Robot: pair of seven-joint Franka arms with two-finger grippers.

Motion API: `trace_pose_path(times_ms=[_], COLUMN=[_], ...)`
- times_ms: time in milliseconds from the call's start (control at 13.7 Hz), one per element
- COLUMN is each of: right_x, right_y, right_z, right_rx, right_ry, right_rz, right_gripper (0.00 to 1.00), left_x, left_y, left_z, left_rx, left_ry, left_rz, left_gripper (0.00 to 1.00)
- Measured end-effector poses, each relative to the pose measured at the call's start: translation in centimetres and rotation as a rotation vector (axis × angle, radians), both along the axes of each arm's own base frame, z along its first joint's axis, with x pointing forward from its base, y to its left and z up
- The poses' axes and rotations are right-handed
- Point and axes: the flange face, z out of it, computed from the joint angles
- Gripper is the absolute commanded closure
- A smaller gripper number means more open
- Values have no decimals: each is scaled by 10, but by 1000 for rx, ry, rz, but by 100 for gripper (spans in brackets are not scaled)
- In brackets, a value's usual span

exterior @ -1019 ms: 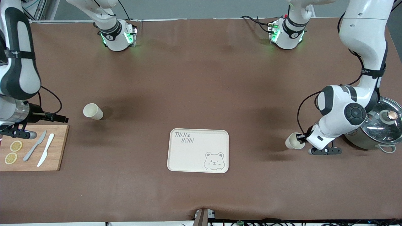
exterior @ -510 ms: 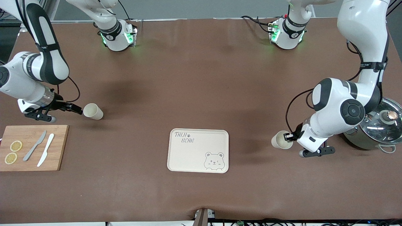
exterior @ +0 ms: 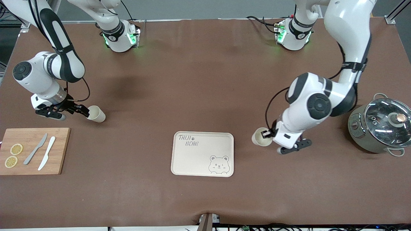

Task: Place white IKEA cup upright on tray with both arms
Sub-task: 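Carry the cup onto the tray with the left gripper while the right gripper grasps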

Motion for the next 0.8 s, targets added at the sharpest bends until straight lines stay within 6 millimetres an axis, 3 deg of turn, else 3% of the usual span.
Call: trace_pose_path(times_ms=[146,218,291,437,510,583,801], right_x=[0,-1,-3,-8,-9,-10,-7], right_y=[2,4,7,9,9,10,13], right_z=[-1,-3,-5,-11,-13,-13,-9], right_rx=[1,2,4,8,9,9,11], right_ry=[3,7,14,30,33,34,24], right_rz=[4,8,11,14,14,14,17], right_gripper=[67,77,80,81,84,95,100], left_x=[-4,-6,-6,-4,-1,0,-2], left_y=[-28,-44,-58,-79,-87,-94,-105], left_z=[-9,-14,-19,-30,-36,-42,-68], left_rx=[-3,-6,-9,-23,-37,-51,-54], left_ry=[15,21,26,25,13,1,13], left_rz=[53,82,104,133,144,161,210], left_gripper=[100,100,100,100,100,100,100])
